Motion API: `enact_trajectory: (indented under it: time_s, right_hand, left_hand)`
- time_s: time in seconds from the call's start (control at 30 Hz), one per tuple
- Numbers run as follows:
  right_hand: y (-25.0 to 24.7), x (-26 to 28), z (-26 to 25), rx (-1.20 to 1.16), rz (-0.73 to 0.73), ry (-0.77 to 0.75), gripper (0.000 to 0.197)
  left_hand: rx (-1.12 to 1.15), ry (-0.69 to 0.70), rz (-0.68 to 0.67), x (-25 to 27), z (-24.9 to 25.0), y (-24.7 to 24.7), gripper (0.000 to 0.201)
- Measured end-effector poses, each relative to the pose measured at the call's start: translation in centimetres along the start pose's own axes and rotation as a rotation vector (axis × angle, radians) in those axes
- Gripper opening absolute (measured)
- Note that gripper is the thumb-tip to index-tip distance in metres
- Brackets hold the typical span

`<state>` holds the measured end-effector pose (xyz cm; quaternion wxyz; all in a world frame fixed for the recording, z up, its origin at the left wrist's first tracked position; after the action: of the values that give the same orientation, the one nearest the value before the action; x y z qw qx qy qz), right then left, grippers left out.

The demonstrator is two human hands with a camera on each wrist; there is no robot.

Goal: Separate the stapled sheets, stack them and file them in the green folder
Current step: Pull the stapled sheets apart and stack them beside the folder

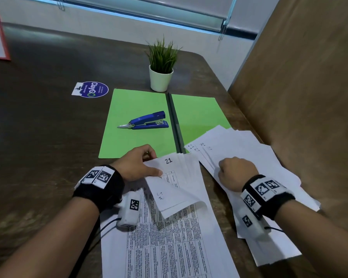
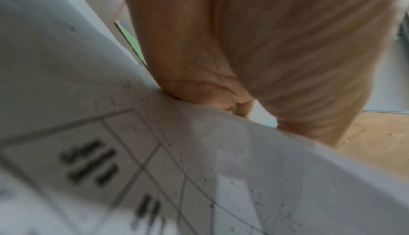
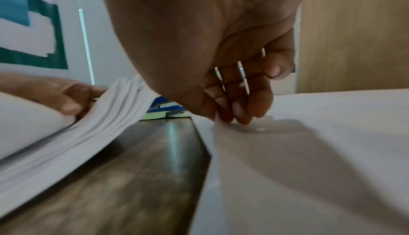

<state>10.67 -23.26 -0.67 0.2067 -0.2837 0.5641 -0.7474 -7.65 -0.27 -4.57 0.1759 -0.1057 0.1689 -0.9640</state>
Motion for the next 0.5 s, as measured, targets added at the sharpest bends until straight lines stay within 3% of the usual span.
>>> enact_trajectory:
  time_s: [0.13, 0.3, 0.4, 0.5]
  right_hand:
    - [-0.2, -0.2, 0.8, -0.15, 0.084, 0.051, 0.024]
    - [-1.7, 3.9, -2.0, -0.729, 0.282, -0.024, 0.024]
    - [-1.4, 6.1, -5.0, -0.934, 0.167, -0.185, 0.019]
    - [-0.3, 6.7, -7.0, -0.923, 0.116, -0.231, 0.015]
  left_hand:
    - [-0.001, 0.008, 0.004, 0.0, 0.2, 0.1, 0.041]
    - [-0.016, 0.012, 0.006, 0.0, 0.3, 0.0, 0.038]
    - [-0.011, 0.021, 0.02, 0.1, 0.5, 0.0, 0.038]
    - [-0.006, 0.045, 0.038, 0.3, 0.6, 0.1, 0.04]
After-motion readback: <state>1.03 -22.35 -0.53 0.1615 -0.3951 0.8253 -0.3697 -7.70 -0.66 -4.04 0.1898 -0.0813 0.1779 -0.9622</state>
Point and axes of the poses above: each hand's wrist, its own x-axis away from the middle knuckle, its own y-axis out of the palm, z = x × y, the point moved 4 cm from there along -x, towards the middle knuckle, and after that the axes turned 5 degrees about y, right-handed, at the moved point
